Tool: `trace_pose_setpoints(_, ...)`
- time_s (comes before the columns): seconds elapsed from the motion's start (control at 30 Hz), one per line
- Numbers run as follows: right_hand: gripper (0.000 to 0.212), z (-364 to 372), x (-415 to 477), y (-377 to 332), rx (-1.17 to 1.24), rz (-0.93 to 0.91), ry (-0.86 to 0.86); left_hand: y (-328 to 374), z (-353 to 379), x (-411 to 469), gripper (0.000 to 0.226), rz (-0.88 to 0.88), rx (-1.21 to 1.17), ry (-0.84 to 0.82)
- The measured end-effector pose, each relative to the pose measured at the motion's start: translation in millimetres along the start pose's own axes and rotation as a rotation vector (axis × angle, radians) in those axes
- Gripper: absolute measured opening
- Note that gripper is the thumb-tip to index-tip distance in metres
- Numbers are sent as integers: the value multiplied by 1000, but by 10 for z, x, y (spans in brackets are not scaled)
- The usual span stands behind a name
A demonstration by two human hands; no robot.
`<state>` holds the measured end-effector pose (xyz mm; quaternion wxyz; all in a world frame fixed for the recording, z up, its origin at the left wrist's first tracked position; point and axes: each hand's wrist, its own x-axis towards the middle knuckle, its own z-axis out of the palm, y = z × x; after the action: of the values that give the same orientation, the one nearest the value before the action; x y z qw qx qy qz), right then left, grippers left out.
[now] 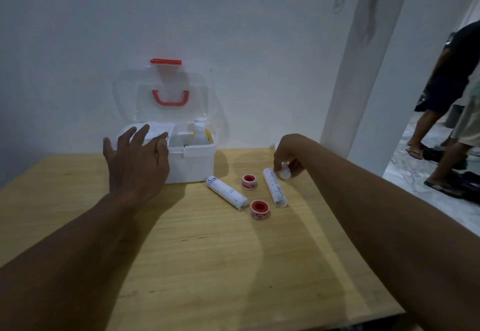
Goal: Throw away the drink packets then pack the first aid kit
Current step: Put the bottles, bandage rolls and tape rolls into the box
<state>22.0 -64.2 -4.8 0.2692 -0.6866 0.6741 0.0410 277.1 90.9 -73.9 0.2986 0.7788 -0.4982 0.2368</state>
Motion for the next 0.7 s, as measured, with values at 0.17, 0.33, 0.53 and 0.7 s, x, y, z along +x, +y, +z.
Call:
trace_pose_setpoints(0.17, 56, -103, 53, -4, 16, -20, 35, 6, 18, -3, 51, -9, -8, 8)
trace_pose_setpoints(0.33, 24, -194, 124, -133, 92, -95, 97, 2, 2, -4, 52, -6, -17, 8)
trace_pose_setpoints(0.53, 29, 28, 390, -184, 46, -129, 326, 7, 6, -2, 51, -7, -45, 19)
trace_pose_setpoints(0.7, 20, 121, 412, -111, 27, -126, 330, 9, 10, -1, 50, -1, -39, 26)
